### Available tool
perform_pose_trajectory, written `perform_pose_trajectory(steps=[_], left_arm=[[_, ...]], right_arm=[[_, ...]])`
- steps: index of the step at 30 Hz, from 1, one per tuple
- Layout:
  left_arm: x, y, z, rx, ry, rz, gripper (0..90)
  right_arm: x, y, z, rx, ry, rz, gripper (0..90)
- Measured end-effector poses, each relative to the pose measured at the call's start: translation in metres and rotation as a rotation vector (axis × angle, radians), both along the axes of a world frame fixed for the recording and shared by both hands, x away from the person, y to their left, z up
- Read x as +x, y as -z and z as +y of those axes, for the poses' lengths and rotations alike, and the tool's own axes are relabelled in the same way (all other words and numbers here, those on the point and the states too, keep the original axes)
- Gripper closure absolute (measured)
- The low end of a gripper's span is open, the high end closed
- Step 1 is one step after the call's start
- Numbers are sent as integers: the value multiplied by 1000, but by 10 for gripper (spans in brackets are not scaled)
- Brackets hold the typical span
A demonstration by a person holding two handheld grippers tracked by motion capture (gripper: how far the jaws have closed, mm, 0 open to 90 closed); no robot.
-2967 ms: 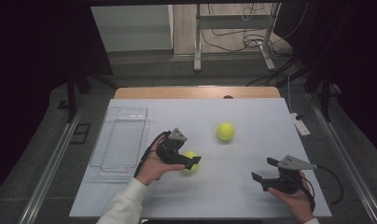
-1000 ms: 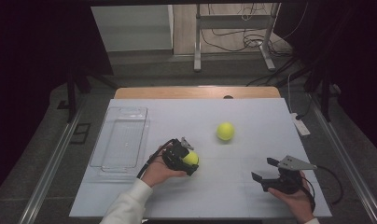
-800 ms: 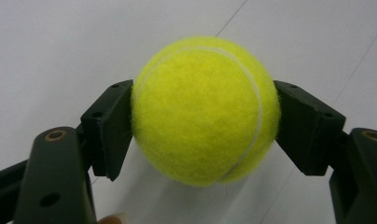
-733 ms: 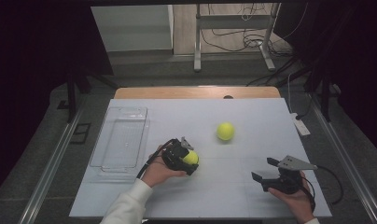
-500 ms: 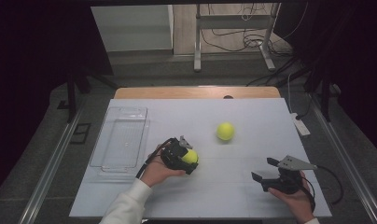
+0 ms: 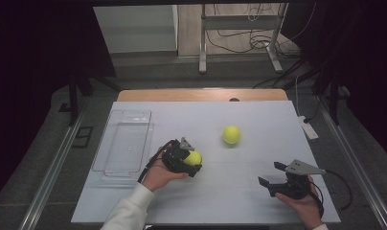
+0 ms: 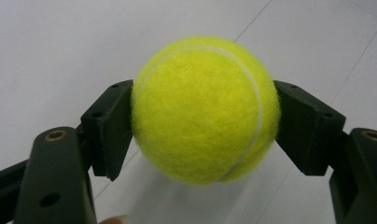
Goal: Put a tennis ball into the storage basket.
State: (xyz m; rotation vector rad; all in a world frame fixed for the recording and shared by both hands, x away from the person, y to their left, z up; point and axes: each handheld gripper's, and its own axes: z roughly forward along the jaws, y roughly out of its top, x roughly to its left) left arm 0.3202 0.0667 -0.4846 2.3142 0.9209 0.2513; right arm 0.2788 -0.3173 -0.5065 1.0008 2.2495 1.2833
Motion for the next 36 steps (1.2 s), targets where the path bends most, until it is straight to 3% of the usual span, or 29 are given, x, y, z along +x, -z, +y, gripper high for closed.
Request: perform_pose_trajectory(steps=[36], left_arm=[[-6, -20, 17, -95, -26, -71, 270]], right_arm=[[0, 0, 0, 0, 2, -1, 122]])
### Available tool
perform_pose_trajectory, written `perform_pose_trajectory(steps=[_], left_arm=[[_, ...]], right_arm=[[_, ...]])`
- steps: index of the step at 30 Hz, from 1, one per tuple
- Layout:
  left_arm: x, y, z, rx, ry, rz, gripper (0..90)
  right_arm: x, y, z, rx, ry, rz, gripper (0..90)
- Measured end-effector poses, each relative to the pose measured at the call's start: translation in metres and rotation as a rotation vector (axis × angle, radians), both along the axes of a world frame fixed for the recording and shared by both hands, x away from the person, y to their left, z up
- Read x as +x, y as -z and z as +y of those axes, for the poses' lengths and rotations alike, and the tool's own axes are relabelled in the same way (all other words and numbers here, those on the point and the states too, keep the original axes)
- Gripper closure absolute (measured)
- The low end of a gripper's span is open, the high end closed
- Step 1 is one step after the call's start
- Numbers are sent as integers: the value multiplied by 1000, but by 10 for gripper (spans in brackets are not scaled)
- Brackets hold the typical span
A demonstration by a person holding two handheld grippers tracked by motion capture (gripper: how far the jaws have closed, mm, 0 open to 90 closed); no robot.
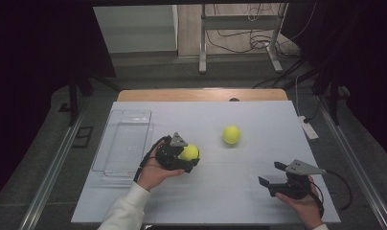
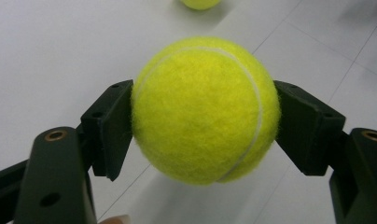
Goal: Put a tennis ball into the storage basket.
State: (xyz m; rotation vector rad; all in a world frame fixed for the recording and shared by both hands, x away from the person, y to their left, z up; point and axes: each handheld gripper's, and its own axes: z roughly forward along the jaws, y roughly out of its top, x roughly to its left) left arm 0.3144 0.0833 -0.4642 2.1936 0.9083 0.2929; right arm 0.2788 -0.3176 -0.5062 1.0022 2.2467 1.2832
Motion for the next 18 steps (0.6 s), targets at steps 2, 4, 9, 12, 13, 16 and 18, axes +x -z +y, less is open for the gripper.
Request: perform_pose_trajectory(steps=[2, 4, 9, 12, 13, 16, 18], left_arm=[[0, -1, 1, -4, -3, -3, 270], [-1, -2, 2, -8, -6, -6, 270], [-1, -4, 4, -13, -11, -19, 270], [-1, -4, 5, -18, -12, -22, 270], [-1, -4, 6, -20, -15, -23, 270], [-1, -6, 7, -27, -16, -27, 270], [-1, -6, 8, -31, -21, -28, 270]], right_arm=[[0, 0, 0, 0, 0, 0, 122], [0, 0, 0, 0, 0, 0, 122], [0, 0, 0, -1, 0, -1, 122], [0, 0, 0, -1, 0, -1, 122], [0, 0, 0, -1, 0, -1, 123], [0, 0, 0, -2, 0, -1, 122], [0, 0, 0, -2, 0, -2, 122]])
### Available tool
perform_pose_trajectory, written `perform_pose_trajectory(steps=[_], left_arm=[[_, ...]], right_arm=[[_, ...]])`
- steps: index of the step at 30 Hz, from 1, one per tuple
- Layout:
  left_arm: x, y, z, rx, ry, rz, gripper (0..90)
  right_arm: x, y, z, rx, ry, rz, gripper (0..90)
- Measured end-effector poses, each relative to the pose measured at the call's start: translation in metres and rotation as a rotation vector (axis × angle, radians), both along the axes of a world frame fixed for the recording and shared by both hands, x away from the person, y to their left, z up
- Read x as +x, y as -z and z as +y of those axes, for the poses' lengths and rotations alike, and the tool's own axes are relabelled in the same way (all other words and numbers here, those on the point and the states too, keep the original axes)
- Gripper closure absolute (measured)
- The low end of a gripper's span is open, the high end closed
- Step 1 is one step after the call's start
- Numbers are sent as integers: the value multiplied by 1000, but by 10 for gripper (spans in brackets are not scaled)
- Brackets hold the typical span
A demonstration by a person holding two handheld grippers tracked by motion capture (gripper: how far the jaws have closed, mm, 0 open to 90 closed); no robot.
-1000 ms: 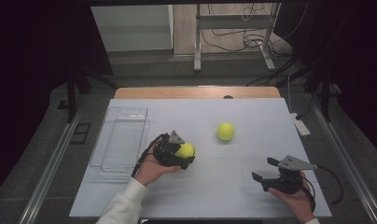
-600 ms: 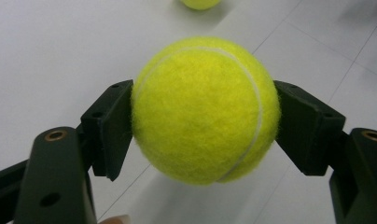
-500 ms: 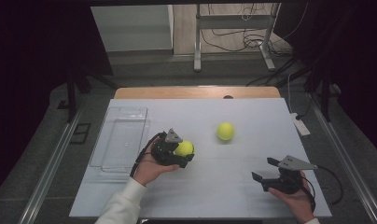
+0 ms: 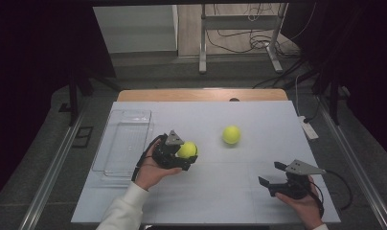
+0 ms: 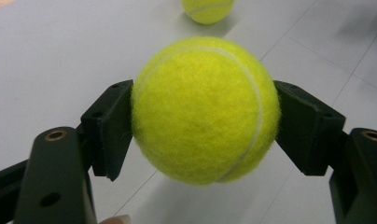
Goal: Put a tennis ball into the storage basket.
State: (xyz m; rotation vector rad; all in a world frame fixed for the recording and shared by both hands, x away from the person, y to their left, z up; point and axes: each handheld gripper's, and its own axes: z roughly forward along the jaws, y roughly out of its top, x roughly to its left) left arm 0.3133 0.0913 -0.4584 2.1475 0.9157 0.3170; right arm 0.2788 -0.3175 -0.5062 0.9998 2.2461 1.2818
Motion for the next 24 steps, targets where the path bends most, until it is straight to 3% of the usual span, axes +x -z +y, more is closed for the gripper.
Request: perform_pose_trajectory(steps=[24], left_arm=[[-3, -14, 19, -88, -64, -70, 270]], right_arm=[[0, 0, 0, 0, 0, -1, 122]])
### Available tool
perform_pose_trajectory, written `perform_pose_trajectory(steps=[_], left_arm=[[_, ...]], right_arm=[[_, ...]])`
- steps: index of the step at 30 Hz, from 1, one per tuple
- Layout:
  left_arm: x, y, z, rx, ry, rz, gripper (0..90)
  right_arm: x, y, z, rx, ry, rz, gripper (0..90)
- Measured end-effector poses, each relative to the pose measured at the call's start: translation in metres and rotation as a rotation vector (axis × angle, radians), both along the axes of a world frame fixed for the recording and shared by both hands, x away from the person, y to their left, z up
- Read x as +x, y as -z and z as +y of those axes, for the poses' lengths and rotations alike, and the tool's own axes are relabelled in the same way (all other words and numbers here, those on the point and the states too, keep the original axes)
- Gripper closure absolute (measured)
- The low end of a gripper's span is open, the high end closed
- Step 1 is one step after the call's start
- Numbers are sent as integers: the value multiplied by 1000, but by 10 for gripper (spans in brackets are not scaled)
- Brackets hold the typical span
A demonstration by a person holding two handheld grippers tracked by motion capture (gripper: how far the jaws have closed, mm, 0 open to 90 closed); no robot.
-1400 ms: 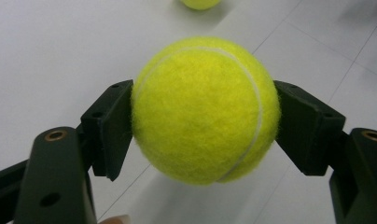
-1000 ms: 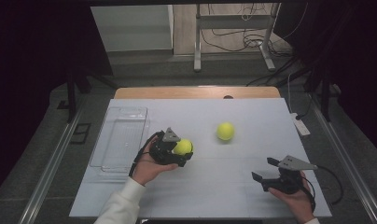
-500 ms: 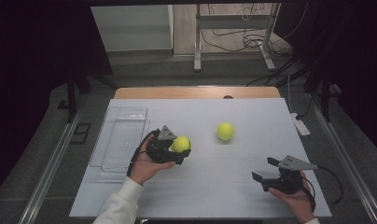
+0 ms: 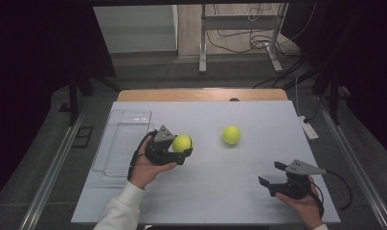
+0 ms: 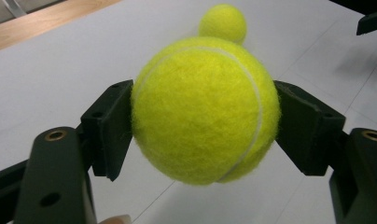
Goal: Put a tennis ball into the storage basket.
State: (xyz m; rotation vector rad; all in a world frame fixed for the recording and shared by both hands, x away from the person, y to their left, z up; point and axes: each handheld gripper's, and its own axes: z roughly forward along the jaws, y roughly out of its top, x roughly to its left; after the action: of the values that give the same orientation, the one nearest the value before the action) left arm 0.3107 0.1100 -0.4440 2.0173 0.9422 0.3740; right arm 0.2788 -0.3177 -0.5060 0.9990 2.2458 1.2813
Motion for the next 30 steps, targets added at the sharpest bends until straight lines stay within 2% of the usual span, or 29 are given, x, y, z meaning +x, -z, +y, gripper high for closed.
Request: perform_pose_trajectory(steps=[15, 30], left_arm=[[-3, -9, 10, -54, -42, -37, 270], [-4, -16, 23, -80, -77, -67, 270]], right_arm=[[0, 0, 0, 2, 1, -1, 122], [0, 0, 0, 0, 1, -3, 122]])
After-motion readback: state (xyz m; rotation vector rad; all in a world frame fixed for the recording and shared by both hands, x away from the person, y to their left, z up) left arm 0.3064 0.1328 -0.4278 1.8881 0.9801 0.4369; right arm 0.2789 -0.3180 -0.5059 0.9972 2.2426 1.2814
